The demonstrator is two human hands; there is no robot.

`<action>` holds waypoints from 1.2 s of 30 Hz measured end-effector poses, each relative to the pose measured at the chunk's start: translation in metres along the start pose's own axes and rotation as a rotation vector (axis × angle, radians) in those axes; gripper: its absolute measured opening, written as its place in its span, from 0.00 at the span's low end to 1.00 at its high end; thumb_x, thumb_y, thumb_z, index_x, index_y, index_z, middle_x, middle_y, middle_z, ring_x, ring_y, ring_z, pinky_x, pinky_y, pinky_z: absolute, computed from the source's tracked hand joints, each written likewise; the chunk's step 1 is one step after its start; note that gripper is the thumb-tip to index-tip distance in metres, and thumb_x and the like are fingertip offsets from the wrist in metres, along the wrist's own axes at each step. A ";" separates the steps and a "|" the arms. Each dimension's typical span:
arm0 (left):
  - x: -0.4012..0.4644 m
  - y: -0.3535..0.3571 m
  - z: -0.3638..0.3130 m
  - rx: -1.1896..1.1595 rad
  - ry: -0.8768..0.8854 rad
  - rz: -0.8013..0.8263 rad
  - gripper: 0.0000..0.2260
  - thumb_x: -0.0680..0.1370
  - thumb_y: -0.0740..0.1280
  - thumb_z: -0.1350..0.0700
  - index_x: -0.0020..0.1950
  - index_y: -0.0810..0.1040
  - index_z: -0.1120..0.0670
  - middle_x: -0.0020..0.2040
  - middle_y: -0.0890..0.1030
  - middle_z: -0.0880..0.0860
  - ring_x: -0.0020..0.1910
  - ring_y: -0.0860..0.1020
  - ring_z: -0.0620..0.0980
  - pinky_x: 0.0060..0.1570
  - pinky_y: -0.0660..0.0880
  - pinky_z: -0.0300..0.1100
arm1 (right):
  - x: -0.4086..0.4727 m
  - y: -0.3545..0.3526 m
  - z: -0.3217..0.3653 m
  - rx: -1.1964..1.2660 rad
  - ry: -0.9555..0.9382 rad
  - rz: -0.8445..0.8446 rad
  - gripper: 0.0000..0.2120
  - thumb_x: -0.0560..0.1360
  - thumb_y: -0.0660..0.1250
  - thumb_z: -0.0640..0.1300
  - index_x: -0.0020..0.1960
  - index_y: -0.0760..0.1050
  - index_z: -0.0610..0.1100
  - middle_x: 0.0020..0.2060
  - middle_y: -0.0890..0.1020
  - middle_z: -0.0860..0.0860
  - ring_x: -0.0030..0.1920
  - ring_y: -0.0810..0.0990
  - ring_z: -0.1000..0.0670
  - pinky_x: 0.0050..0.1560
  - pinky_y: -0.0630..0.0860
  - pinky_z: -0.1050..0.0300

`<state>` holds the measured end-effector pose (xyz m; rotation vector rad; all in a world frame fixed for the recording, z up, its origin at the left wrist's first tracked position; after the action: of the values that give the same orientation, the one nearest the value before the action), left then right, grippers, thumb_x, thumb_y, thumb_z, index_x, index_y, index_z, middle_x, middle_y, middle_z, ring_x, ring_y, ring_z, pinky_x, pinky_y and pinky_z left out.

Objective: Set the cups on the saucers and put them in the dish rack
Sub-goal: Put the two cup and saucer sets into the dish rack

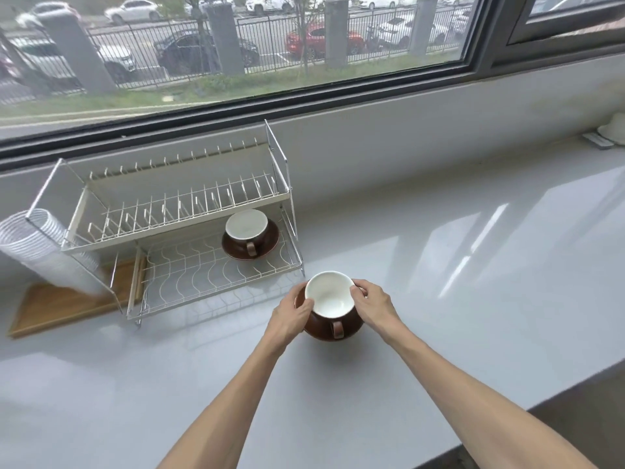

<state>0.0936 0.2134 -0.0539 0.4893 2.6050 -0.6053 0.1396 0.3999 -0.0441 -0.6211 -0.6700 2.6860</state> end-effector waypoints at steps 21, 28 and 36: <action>-0.014 -0.179 0.037 -0.099 -0.079 -0.280 0.20 0.73 0.63 0.46 0.65 0.75 0.39 0.58 0.82 0.54 0.55 0.82 0.54 0.52 0.83 0.53 | 0.001 0.145 0.130 -0.064 -0.185 0.137 0.18 0.81 0.58 0.48 0.67 0.78 0.49 0.58 0.84 0.49 0.62 0.79 0.46 0.64 0.73 0.51; -0.004 -0.226 0.047 -0.157 -0.082 -0.377 0.18 0.77 0.64 0.47 0.67 0.75 0.43 0.60 0.78 0.50 0.59 0.79 0.55 0.54 0.81 0.53 | 0.009 0.189 0.168 -0.110 -0.208 0.194 0.19 0.81 0.58 0.50 0.67 0.78 0.50 0.61 0.83 0.47 0.65 0.77 0.43 0.65 0.73 0.49; 0.029 -0.266 0.045 -0.223 -0.100 -0.452 0.17 0.79 0.63 0.48 0.67 0.76 0.47 0.57 0.78 0.49 0.57 0.77 0.54 0.56 0.79 0.51 | 0.035 0.226 0.202 -0.103 -0.203 0.239 0.18 0.79 0.57 0.49 0.66 0.78 0.51 0.58 0.83 0.47 0.61 0.79 0.43 0.63 0.76 0.45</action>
<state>-0.0285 -0.0258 -0.0152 -0.2028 2.6520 -0.4506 -0.0278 0.1469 -0.0082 -0.4842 -0.8388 2.9812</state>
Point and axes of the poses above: each hand's wrist, its own x-axis towards the middle knuckle, its own y-axis out of the palm, z = x × y, the point moved 3 cm from there along x, towards the middle knuckle
